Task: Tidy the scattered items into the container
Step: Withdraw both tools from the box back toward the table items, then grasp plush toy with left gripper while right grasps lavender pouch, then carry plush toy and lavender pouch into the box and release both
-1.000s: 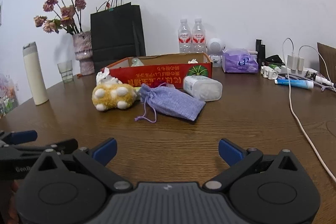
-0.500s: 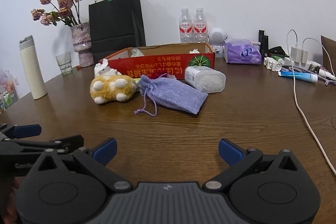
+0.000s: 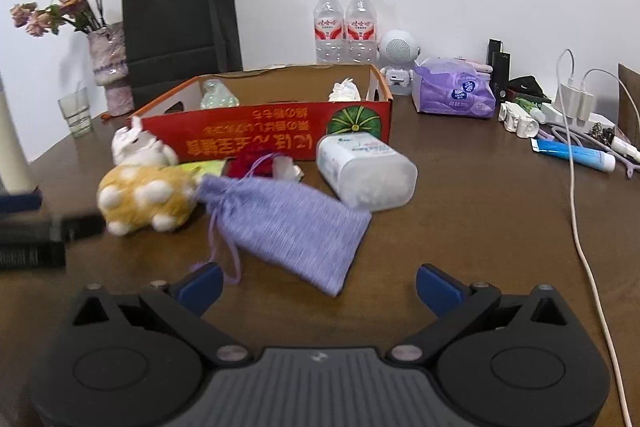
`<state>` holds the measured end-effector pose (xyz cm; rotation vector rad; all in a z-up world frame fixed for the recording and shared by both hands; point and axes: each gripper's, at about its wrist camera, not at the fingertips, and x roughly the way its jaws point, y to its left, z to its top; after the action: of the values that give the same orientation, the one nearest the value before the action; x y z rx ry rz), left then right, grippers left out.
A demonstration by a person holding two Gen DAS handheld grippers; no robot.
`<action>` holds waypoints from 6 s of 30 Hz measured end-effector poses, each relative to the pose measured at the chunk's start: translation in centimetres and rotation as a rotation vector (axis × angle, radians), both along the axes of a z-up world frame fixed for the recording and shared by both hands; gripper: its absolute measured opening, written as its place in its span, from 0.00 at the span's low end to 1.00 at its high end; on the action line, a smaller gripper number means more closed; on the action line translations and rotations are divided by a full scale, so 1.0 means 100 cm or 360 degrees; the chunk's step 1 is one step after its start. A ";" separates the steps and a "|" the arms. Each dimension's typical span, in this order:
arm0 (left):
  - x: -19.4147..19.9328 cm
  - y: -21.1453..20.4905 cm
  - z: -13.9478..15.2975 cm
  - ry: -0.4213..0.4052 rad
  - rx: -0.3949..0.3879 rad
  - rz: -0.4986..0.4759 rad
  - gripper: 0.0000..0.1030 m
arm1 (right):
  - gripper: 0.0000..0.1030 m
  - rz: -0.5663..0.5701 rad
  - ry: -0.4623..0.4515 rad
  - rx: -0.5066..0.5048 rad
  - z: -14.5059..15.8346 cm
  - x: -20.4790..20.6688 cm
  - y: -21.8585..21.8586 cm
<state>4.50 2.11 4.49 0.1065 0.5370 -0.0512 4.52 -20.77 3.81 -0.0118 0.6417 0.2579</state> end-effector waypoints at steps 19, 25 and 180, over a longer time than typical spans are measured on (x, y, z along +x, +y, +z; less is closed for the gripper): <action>0.043 0.025 -0.018 0.0225 -0.0396 -0.0018 0.45 | 0.43 0.0212 0.0020 -0.0104 -0.010 0.039 0.024; -0.009 0.029 -0.017 0.0197 -0.0318 -0.0025 0.42 | 0.34 0.0252 0.0025 -0.0127 -0.004 0.009 0.015; 0.237 0.019 0.082 0.0671 -0.0250 0.0171 1.00 | 0.61 0.0153 0.0653 -0.0098 0.109 0.271 0.051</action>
<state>28.17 3.99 12.72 -0.0895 0.9561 -0.0106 31.67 -15.64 14.75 -0.0497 1.0587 0.3373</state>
